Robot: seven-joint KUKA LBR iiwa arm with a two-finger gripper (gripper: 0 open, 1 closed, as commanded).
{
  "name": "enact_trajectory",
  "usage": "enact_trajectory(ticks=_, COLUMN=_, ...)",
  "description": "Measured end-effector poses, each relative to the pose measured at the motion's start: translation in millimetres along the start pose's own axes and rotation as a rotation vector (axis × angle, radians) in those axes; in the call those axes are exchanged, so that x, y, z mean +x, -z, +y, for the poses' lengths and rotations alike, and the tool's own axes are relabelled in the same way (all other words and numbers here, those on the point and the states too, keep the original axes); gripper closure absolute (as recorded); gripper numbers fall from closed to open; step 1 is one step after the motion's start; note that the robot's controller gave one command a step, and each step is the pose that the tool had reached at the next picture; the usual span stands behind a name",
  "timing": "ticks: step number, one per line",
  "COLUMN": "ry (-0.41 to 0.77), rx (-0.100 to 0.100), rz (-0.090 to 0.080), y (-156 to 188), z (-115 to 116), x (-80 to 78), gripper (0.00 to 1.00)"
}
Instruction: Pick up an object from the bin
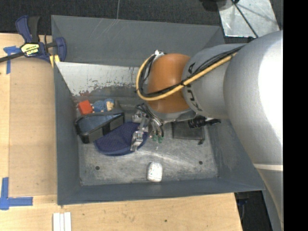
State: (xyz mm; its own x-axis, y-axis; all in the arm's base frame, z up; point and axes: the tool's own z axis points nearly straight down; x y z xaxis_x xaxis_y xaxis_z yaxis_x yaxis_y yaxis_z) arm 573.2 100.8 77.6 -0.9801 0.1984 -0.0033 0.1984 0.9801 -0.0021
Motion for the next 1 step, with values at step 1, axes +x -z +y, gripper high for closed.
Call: enact_trajectory(ticks=1, ry=-0.020, rx=-0.006, rz=-0.006, y=156.8, z=2.8, x=0.1, gripper=1.00)
